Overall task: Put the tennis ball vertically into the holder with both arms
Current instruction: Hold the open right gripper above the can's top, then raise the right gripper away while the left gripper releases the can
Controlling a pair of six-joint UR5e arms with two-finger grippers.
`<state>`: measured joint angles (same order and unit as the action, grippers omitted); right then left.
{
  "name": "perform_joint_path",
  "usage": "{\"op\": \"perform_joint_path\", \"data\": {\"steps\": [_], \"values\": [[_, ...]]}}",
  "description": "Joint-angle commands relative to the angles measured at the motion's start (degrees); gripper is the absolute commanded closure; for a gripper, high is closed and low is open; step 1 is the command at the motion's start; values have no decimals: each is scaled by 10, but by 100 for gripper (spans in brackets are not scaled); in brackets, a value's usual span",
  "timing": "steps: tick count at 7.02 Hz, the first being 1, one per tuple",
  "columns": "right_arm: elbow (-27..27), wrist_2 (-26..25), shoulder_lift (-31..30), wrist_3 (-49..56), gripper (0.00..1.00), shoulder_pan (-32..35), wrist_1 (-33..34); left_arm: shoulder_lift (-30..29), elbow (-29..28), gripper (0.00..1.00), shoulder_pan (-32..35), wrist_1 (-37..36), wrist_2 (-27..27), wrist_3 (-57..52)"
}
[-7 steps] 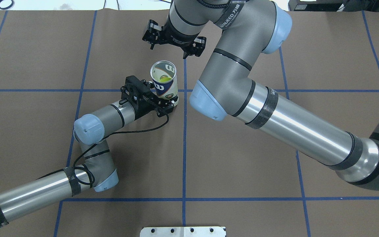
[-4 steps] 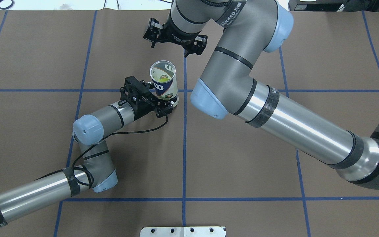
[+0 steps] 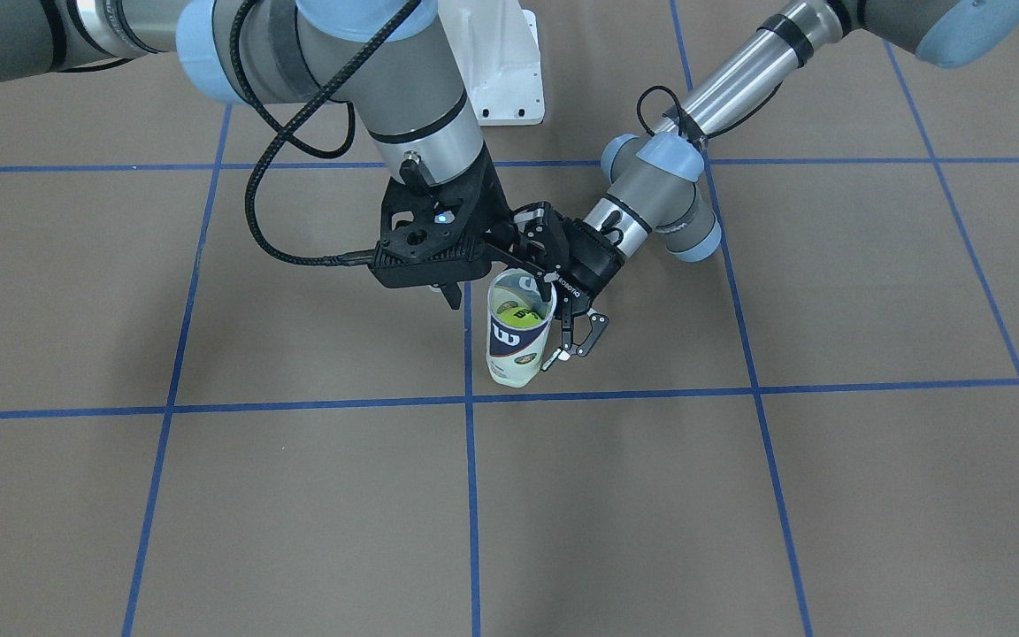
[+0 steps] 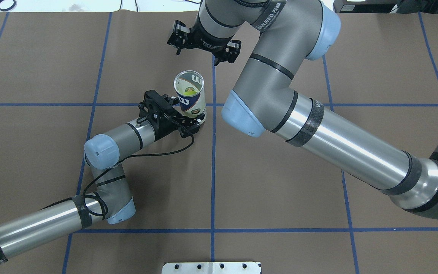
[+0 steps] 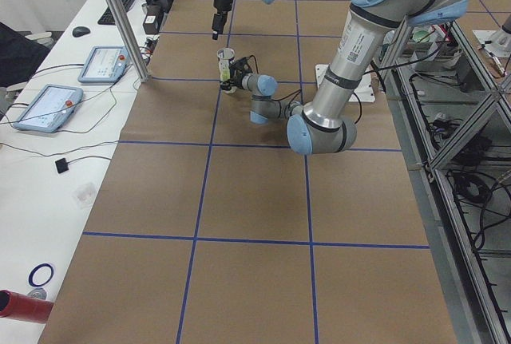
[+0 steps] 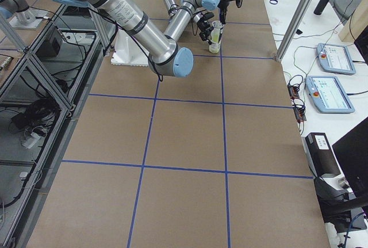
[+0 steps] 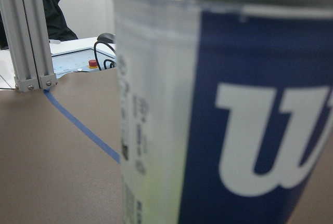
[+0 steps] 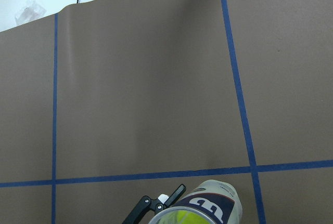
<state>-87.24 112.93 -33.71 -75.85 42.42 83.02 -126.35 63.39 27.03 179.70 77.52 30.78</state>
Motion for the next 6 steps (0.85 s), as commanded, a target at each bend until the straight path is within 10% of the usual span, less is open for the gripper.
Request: {"op": "perform_joint_path", "data": {"steps": [1, 6], "values": [[-8, 8, 1, 0, 1, 15, 1, 1, 0, 1, -1, 0, 0, 1], [-16, 91, -11, 25, 1, 77, 1, 14, 8, 1, -5, 7, 0, 2]]}}
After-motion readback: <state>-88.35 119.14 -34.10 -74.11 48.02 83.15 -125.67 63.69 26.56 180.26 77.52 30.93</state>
